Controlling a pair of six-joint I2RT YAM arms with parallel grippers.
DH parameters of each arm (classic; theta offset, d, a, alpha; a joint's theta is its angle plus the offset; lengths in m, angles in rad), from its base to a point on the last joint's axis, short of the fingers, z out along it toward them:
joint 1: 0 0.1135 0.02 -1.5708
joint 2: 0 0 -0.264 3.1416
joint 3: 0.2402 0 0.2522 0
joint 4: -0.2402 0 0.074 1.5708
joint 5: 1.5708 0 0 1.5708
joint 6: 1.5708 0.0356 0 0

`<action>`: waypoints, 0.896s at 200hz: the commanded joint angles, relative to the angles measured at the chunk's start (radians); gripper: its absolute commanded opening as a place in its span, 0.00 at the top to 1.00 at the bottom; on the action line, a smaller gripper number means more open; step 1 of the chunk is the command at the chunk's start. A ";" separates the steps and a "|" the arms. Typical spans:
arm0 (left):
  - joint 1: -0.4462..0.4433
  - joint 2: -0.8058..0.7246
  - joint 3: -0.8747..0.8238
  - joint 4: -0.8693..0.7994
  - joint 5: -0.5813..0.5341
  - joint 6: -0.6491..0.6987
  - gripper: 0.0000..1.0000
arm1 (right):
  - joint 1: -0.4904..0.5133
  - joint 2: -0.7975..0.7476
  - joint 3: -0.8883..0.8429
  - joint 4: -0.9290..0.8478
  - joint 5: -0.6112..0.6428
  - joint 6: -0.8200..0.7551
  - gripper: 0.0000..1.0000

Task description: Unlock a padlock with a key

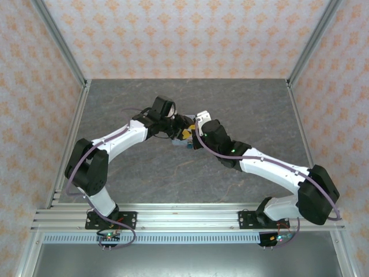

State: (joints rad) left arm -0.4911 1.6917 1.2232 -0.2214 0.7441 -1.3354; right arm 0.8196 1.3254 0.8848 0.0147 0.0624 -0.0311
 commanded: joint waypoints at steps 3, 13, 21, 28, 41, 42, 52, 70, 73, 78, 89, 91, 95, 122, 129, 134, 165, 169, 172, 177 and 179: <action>-0.012 0.011 0.032 -0.026 0.023 0.002 0.66 | 0.010 0.014 0.032 0.003 0.058 -0.059 1.00; -0.012 0.011 0.032 -0.027 0.023 0.003 0.67 | 0.011 0.017 0.032 0.005 0.064 -0.061 1.00; -0.014 0.011 0.031 -0.029 0.024 0.004 0.68 | 0.012 0.016 0.032 0.007 0.065 -0.064 1.00; -0.014 0.011 0.032 -0.030 0.024 0.005 0.69 | 0.012 0.017 0.033 0.009 0.065 -0.065 1.00; -0.016 0.013 0.032 -0.030 0.024 0.005 0.70 | 0.012 0.018 0.036 0.010 0.063 -0.066 1.00; -0.016 0.013 0.033 -0.030 0.024 0.005 0.70 | 0.012 0.018 0.036 0.010 0.062 -0.066 1.00; -0.017 0.015 0.034 -0.030 0.024 0.005 0.70 | 0.012 0.017 0.037 0.011 0.060 -0.067 1.00; -0.018 0.018 0.039 -0.029 0.026 0.005 0.72 | 0.012 0.019 0.037 0.012 0.060 -0.068 1.00; -0.019 0.019 0.040 -0.029 0.027 0.005 0.72 | 0.012 0.018 0.037 0.012 0.060 -0.067 1.00; -0.020 0.020 0.041 -0.030 0.028 0.005 0.73 | 0.012 0.019 0.037 0.013 0.058 -0.066 1.00; -0.021 0.024 0.045 -0.027 0.029 0.005 0.74 | 0.012 0.020 0.037 0.012 0.055 -0.066 1.00; -0.021 0.025 0.044 -0.027 0.029 0.005 0.74 | 0.012 0.019 0.037 0.013 0.054 -0.066 1.00; -0.021 0.027 0.045 -0.026 0.030 0.005 0.75 | 0.012 0.020 0.036 0.015 0.054 -0.065 1.00; -0.026 0.035 0.051 -0.023 0.035 0.006 0.80 | 0.012 0.018 0.034 0.020 0.050 -0.058 1.00; -0.026 0.037 0.051 -0.023 0.037 0.007 0.83 | 0.012 0.019 0.034 0.020 0.050 -0.058 1.00; -0.026 0.038 0.052 -0.023 0.037 0.006 0.84 | 0.012 0.019 0.034 0.020 0.048 -0.058 1.00; -0.027 0.044 0.055 -0.020 0.039 0.009 0.92 | 0.012 0.022 0.037 0.018 0.045 -0.056 1.00; -0.027 0.043 0.055 -0.020 0.040 0.009 0.93 | 0.012 0.023 0.037 0.018 0.045 -0.057 1.00; -0.028 0.043 0.054 -0.019 0.040 0.008 0.94 | 0.012 0.024 0.037 0.019 0.045 -0.056 1.00; -0.029 0.045 0.054 -0.021 0.040 0.009 0.95 | 0.012 0.024 0.037 0.019 0.045 -0.055 1.00; -0.029 0.045 0.055 -0.021 0.040 0.010 0.96 | 0.012 0.024 0.037 0.019 0.045 -0.055 1.00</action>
State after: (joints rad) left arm -0.4995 1.7195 1.2575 -0.2249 0.7521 -1.3361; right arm 0.8249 1.3418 0.8848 0.0078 0.0975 -0.0837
